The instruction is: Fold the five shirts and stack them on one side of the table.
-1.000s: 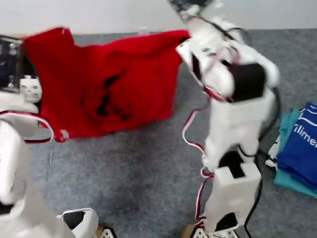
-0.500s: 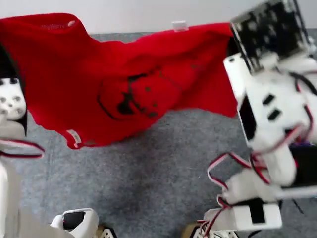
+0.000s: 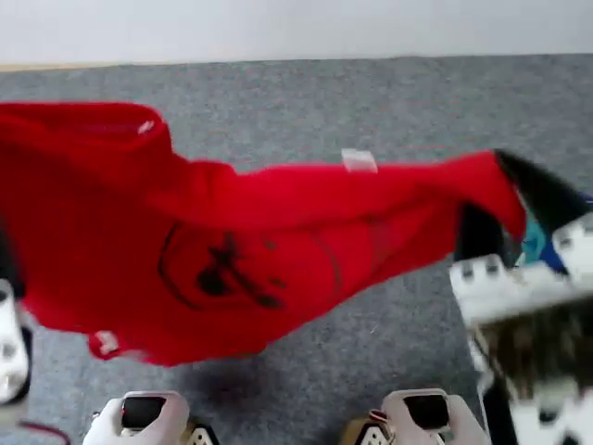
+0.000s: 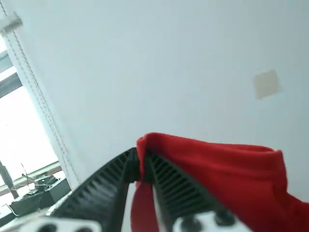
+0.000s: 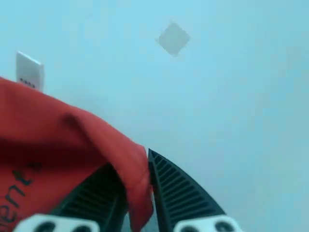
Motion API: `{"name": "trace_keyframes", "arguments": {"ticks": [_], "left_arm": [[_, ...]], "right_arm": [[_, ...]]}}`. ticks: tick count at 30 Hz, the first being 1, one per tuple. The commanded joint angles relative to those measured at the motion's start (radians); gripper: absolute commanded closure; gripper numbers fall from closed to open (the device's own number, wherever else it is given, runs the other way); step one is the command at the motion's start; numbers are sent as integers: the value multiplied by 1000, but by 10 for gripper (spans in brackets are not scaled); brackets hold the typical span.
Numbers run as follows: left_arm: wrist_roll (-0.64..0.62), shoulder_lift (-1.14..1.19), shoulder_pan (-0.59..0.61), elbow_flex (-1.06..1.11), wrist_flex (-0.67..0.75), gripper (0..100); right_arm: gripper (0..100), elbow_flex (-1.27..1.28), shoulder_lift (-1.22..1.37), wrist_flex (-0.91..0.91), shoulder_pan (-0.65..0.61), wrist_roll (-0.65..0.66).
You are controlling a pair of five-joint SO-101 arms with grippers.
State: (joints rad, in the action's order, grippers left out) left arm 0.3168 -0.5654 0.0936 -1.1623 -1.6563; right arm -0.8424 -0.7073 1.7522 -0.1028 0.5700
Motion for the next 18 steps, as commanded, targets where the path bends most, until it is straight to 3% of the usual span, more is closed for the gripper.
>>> {"name": "trace_keyframes", "arguments": {"ticks": [1,7,14,18], "left_arm": [[25,2,-5,-73,3,997],[86,2,-3,-145,15,997],[124,3,83,-151,199,997],[126,9,92,-150,201,997]], "right_arm": [[988,98,-113,39,71,17],[988,161,-217,39,111,49],[988,170,-231,41,114,48],[988,180,-223,39,114,48]]}}
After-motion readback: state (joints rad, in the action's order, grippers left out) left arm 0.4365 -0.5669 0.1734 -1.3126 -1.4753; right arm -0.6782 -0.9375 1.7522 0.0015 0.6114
